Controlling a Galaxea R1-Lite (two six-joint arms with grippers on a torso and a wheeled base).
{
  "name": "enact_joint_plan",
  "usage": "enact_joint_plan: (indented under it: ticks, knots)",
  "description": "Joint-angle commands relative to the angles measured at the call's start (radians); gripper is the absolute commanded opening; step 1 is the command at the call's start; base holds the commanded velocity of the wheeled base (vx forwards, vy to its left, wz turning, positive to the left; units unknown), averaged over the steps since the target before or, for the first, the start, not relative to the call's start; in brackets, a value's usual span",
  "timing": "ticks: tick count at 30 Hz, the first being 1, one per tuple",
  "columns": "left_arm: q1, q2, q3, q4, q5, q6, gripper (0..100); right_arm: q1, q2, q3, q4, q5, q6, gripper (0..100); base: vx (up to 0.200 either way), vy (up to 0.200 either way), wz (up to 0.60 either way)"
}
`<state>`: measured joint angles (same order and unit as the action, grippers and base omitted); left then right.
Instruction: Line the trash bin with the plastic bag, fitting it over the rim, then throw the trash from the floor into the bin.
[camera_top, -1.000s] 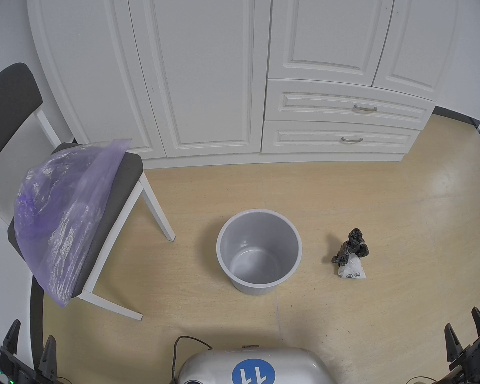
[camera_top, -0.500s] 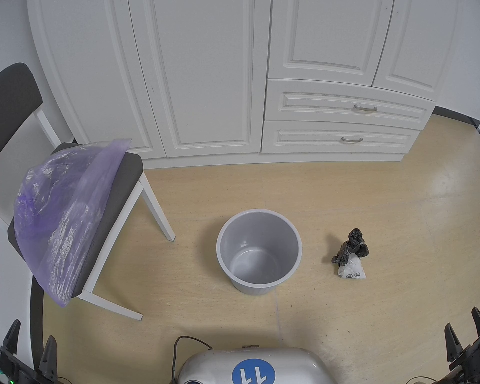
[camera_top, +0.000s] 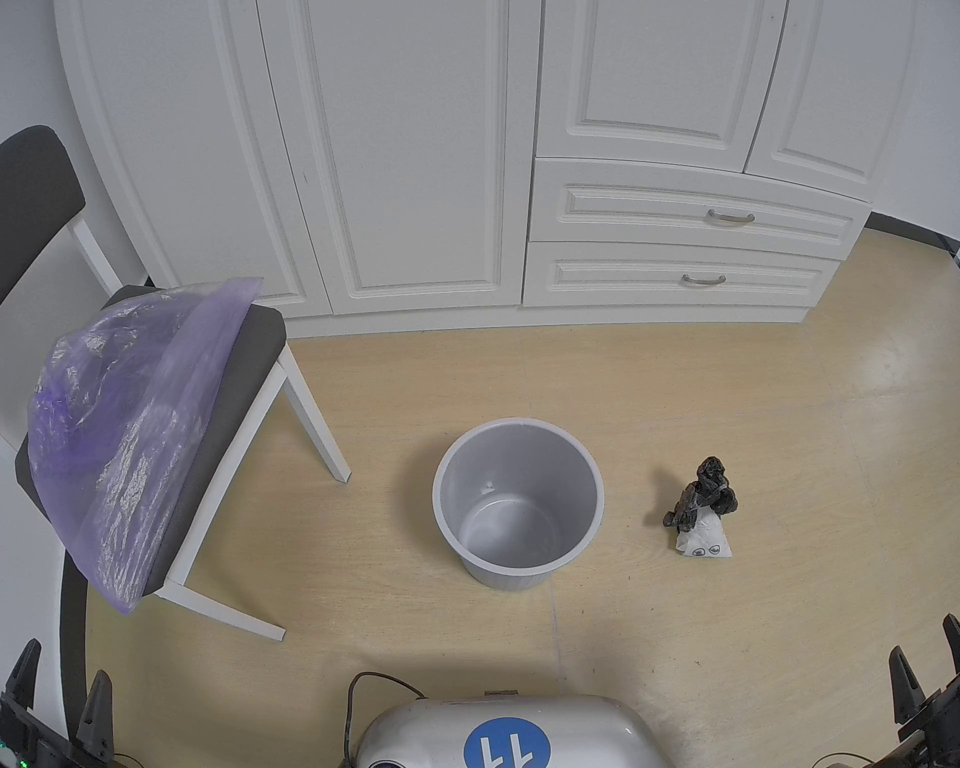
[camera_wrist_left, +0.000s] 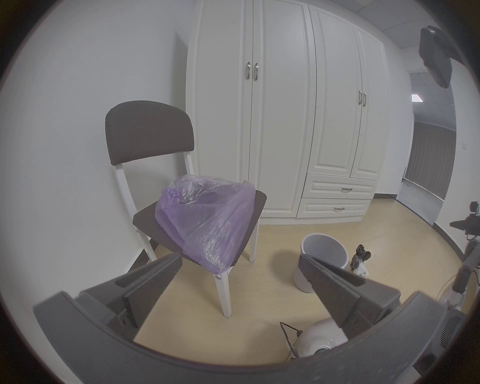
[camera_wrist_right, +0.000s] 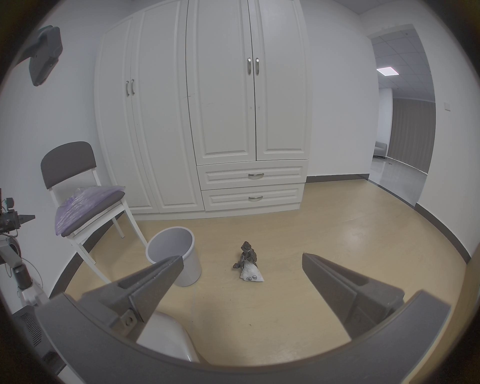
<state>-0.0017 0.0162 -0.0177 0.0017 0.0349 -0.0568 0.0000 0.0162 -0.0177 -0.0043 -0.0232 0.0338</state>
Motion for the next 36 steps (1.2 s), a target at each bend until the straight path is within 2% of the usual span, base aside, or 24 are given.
enact_joint_plan:
  ticks: [1,8,12,17,25,32,33,36]
  knots:
    - [0.000,-0.015,0.018,0.000,0.002,-0.003,100,0.000,-0.016,0.016,0.000,0.000,0.000,100,0.000,0.000,0.00]
    - [0.000,-0.016,0.018,-0.002,0.005,0.003,100,-0.005,-0.015,0.016,0.001,0.002,-0.008,100,0.000,0.000,0.00]
    - [0.000,-0.016,0.018,0.000,-0.003,0.048,100,-0.005,-0.015,0.018,0.003,0.009,-0.049,100,0.000,0.000,0.00]
    - [0.002,-0.016,0.018,-0.002,-0.047,0.089,100,-0.005,-0.015,0.018,0.003,0.029,-0.078,100,0.000,0.000,0.00]
    - [0.002,-0.016,0.018,-0.002,-0.047,0.089,100,-0.006,-0.015,0.018,0.003,0.029,-0.077,100,0.000,0.000,0.00]
    - [0.002,-0.016,0.018,0.000,-0.038,0.069,100,-0.003,-0.016,0.018,0.001,0.019,-0.022,100,0.000,0.000,0.00]
    - [0.002,-0.016,0.018,0.000,-0.016,0.023,100,-0.003,-0.016,0.018,0.000,0.014,-0.017,100,0.000,0.000,0.00]
    - [0.002,-0.016,0.018,0.000,-0.001,-0.003,100,-0.005,-0.016,0.018,0.000,0.014,-0.018,100,0.000,0.000,0.00]
